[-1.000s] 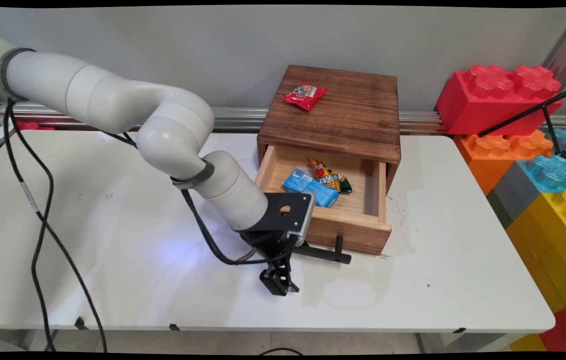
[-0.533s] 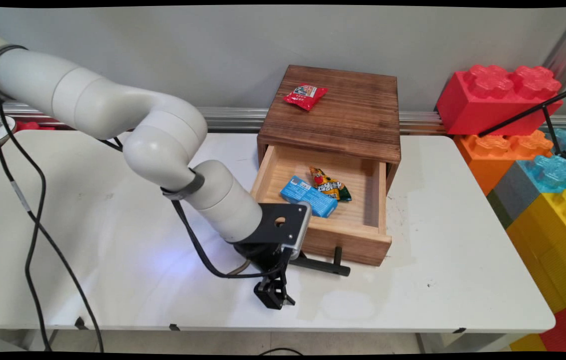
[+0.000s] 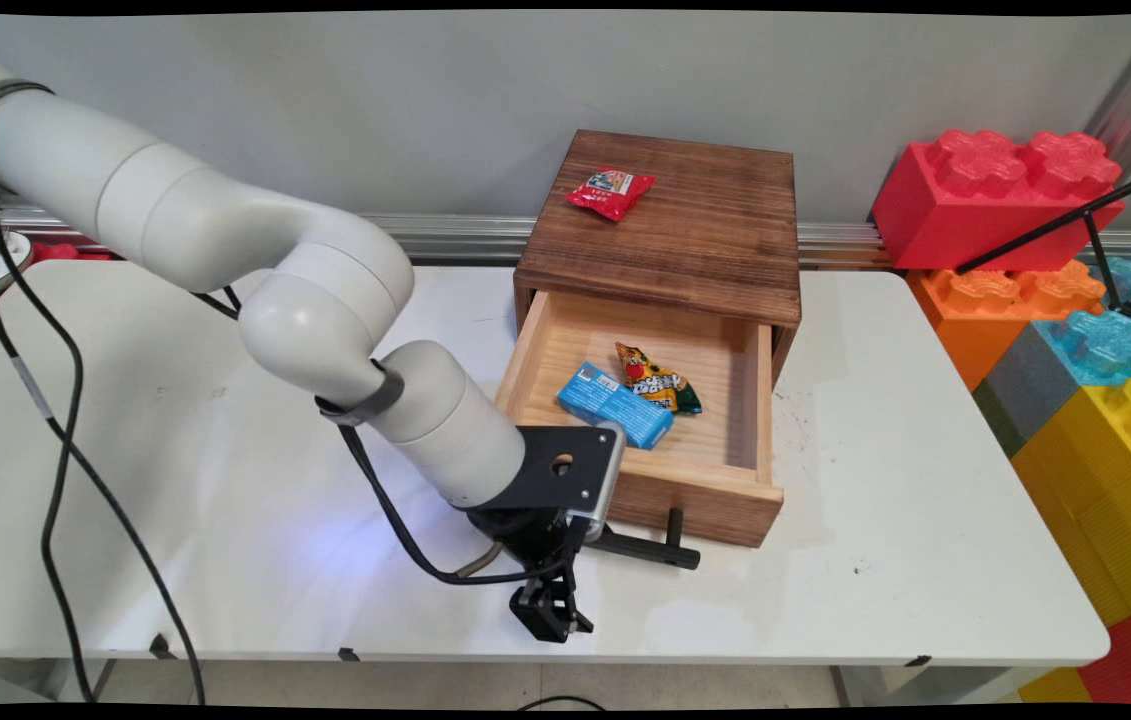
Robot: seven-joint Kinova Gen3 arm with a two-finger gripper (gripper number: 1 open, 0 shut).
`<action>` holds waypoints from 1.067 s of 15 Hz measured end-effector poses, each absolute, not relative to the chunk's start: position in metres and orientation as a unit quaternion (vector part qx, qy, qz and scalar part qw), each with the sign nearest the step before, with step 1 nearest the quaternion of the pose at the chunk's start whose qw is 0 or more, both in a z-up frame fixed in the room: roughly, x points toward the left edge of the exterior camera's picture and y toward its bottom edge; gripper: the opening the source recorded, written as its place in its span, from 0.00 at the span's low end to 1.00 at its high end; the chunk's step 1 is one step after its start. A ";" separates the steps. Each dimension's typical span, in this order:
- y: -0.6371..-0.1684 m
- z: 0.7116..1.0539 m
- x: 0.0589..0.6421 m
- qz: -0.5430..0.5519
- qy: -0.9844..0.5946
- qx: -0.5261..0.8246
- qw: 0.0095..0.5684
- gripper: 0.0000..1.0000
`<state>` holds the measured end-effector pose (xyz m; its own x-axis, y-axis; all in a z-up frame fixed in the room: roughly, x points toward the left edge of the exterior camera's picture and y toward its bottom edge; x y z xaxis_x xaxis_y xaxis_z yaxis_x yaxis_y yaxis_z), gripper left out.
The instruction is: Open the drawer
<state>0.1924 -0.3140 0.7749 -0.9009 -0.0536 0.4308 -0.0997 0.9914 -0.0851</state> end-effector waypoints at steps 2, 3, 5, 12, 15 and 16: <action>-0.310 0.775 0.191 0.051 -0.973 0.041 0.221 1.00; -0.309 0.775 0.190 0.050 -0.973 0.041 0.222 1.00; -0.305 0.776 0.189 0.048 -0.973 0.043 0.223 1.00; -0.291 0.780 0.187 0.039 -0.972 0.046 0.229 1.00; -0.286 0.781 0.187 0.037 -0.971 0.045 0.231 1.00; -0.285 0.781 0.188 0.037 -0.971 0.045 0.231 1.00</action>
